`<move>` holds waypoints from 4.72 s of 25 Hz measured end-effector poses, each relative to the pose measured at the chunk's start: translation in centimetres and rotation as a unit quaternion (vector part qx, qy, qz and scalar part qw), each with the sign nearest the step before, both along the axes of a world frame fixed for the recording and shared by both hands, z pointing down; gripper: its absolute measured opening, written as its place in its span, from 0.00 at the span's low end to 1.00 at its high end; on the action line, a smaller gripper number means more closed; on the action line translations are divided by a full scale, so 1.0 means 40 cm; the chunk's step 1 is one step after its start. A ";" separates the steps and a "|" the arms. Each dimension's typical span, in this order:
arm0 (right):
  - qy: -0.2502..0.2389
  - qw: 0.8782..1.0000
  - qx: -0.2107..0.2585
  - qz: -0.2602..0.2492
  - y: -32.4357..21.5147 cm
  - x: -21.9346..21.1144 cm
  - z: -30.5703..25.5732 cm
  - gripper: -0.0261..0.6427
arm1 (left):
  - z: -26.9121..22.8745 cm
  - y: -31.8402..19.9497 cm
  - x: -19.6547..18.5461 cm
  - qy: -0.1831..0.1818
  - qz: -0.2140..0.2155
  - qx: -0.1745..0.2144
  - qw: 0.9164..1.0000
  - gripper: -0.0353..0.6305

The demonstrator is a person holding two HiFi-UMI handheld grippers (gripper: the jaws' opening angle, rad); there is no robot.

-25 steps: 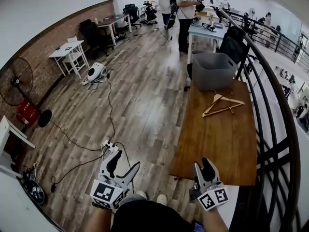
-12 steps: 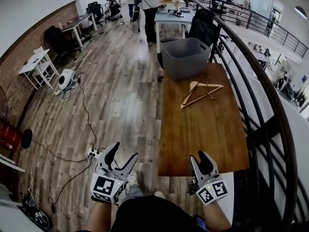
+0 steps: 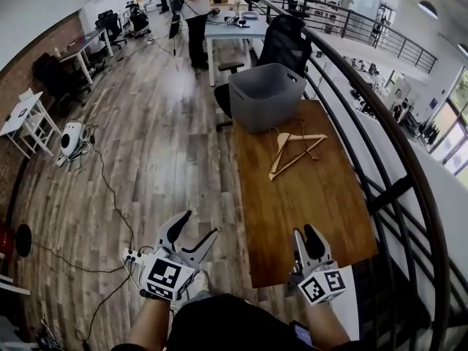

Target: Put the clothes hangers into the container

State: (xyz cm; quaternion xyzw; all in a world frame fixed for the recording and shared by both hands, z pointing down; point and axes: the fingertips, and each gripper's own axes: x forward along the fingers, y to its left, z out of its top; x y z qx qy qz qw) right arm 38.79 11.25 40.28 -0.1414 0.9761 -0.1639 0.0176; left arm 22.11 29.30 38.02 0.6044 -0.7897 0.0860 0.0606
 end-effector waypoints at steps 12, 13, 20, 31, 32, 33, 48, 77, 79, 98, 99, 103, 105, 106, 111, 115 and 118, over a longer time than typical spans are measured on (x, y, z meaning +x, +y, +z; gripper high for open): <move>0.039 0.998 0.016 0.052 0.050 -0.261 0.001 0.25 | 0.037 0.021 -0.297 0.012 0.069 -0.022 0.997 0.51; 0.039 0.998 0.015 0.052 0.055 -0.284 -0.001 0.25 | 0.032 0.023 -0.313 0.014 0.071 -0.018 0.997 0.51; 0.053 0.998 0.027 0.037 0.089 -0.403 0.014 0.24 | 0.025 0.030 -0.400 0.040 0.072 0.023 0.996 0.51; 0.067 0.995 0.026 0.076 -0.137 -0.532 0.067 0.23 | 0.036 -0.130 -0.554 0.025 0.078 0.017 0.997 0.51; 0.068 0.994 0.025 0.080 -0.164 -0.546 0.071 0.23 | 0.034 -0.153 -0.570 0.023 0.079 0.016 0.996 0.50; 0.069 0.994 0.023 0.085 -0.192 -0.559 0.077 0.23 | 0.033 -0.179 -0.586 0.022 0.081 0.015 0.996 0.50; 0.172 0.961 -0.052 0.211 -0.516 -0.548 0.306 0.20 | 0.071 -0.531 -0.667 0.010 0.144 -0.022 0.989 0.50; 0.361 0.887 -0.165 0.236 -0.654 -0.660 0.634 0.19 | 0.137 -0.892 -0.778 0.033 0.303 -0.041 0.951 0.50; 0.376 0.880 -0.167 0.238 -0.654 -0.670 0.645 0.19 | 0.139 -0.898 -0.789 0.036 0.310 -0.043 0.949 0.50; 0.499 0.809 -0.172 0.260 -0.670 -0.671 0.721 0.11 | 0.177 -0.921 -0.875 0.053 0.331 -0.061 0.940 0.50; 0.505 0.806 -0.169 0.258 -0.669 -0.672 0.720 0.11 | 0.180 -0.921 -0.878 0.055 0.331 -0.063 0.940 0.50; 0.499 0.808 -0.169 0.263 -0.670 -0.680 0.718 0.07 | 0.190 -0.922 -0.885 0.063 0.331 -0.066 0.939 0.50; 0.480 0.813 -0.184 0.274 -0.668 -0.675 0.712 0.05 | 0.192 -0.921 -0.880 0.065 0.334 -0.066 0.938 0.50; 0.471 0.816 -0.186 0.279 -0.667 -0.672 0.704 0.05 | 0.193 -0.921 -0.877 0.066 0.336 -0.066 0.937 0.50; 0.430 0.830 -0.196 0.297 -0.682 -0.669 0.652 0.05 | 0.193 -0.934 -0.876 0.069 0.339 -0.060 0.936 0.50; 0.400 0.841 -0.183 0.316 -0.700 -0.653 0.579 0.05 | 0.179 -0.944 -0.858 0.067 0.346 -0.052 0.934 0.50; 0.374 0.853 -0.162 0.326 -0.716 -0.646 0.500 0.05 | 0.164 -0.954 -0.840 0.065 0.353 -0.042 0.932 0.50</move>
